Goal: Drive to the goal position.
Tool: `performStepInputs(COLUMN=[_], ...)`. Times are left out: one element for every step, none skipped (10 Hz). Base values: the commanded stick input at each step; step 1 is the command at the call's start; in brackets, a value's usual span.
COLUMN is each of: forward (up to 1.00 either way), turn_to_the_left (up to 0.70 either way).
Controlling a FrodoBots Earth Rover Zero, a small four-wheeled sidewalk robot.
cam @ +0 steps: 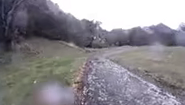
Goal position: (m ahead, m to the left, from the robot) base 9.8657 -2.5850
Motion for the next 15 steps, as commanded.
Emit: performStepInputs(forward=[0.85, 0.85, 0.85, 0.85, 0.85, 0.85, 0.85, 0.85, 0.85, 0.85, 0.85, 0.85, 0.85, 0.85, 0.85], turn_to_the_left=[0.0, 0.0, 0.0, 0.0, -0.03, -0.17, -0.31, -0.08, 0.0, 0.0, 0.0, 0.0, 0.0, 0.0, 0.0])
